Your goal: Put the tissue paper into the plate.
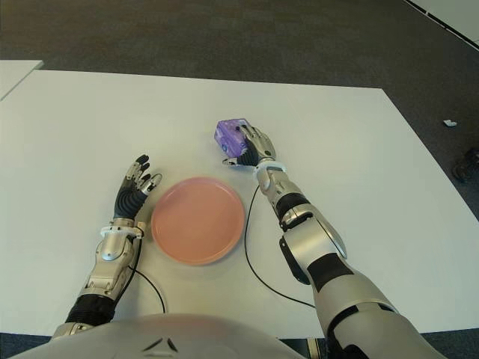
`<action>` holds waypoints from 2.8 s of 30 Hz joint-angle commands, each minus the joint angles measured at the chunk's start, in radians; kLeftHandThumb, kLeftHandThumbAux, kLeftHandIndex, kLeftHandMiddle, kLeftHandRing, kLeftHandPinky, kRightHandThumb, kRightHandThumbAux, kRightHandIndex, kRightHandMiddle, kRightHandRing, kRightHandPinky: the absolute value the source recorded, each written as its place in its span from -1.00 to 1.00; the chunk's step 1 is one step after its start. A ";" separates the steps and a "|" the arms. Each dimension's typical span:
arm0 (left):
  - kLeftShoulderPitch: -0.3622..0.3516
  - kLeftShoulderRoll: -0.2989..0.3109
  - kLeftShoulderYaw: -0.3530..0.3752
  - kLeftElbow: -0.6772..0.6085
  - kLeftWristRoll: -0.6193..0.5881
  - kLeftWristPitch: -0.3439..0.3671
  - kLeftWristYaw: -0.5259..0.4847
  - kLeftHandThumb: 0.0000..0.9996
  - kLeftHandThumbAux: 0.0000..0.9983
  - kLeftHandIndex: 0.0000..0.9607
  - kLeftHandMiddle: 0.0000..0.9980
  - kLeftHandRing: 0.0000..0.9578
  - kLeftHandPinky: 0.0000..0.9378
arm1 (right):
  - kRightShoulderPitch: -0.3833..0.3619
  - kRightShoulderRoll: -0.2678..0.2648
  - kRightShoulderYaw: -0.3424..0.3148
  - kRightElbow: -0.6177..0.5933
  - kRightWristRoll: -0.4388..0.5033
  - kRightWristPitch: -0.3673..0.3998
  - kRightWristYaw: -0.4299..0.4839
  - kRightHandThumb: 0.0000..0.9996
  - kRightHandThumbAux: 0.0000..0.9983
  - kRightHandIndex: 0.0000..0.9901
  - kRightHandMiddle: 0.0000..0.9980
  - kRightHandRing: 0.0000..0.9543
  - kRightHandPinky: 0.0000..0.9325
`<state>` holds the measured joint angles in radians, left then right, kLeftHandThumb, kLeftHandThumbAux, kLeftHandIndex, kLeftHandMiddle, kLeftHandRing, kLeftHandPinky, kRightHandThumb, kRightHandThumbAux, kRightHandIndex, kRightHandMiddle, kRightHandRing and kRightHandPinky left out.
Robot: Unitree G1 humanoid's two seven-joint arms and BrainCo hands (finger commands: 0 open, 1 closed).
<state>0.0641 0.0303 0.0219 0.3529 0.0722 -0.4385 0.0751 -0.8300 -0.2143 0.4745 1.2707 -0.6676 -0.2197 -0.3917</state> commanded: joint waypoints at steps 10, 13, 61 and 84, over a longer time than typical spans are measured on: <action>0.036 0.001 0.001 0.036 0.017 0.020 0.014 -1.00 -0.01 -1.00 -1.00 -1.00 -1.00 | 0.099 0.022 0.061 0.067 -0.042 0.071 -0.033 -0.72 0.16 -1.00 -0.94 -1.00 -1.00; 0.033 0.003 0.001 0.035 0.018 0.030 0.013 -1.00 -0.01 -1.00 -1.00 -1.00 -1.00 | 0.133 0.050 0.088 0.082 -0.064 0.103 -0.086 -0.55 0.16 -1.00 -0.91 -0.95 -0.91; 0.028 0.008 0.009 0.030 0.015 0.032 0.009 -1.00 0.01 -1.00 -1.00 -1.00 -1.00 | 0.211 0.136 0.066 0.082 -0.031 0.019 -0.315 0.71 0.36 -0.20 0.08 0.80 0.84; 0.020 0.008 0.018 0.057 -0.002 0.009 0.000 -1.00 0.01 -1.00 -1.00 -1.00 -1.00 | 0.167 0.119 0.029 0.056 -0.008 -0.026 -0.386 0.71 0.36 -0.21 0.06 0.77 0.74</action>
<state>0.0596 0.0339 0.0326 0.3665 0.0760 -0.4546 0.0780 -0.7199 -0.1031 0.5111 1.2918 -0.6972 -0.2364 -0.8269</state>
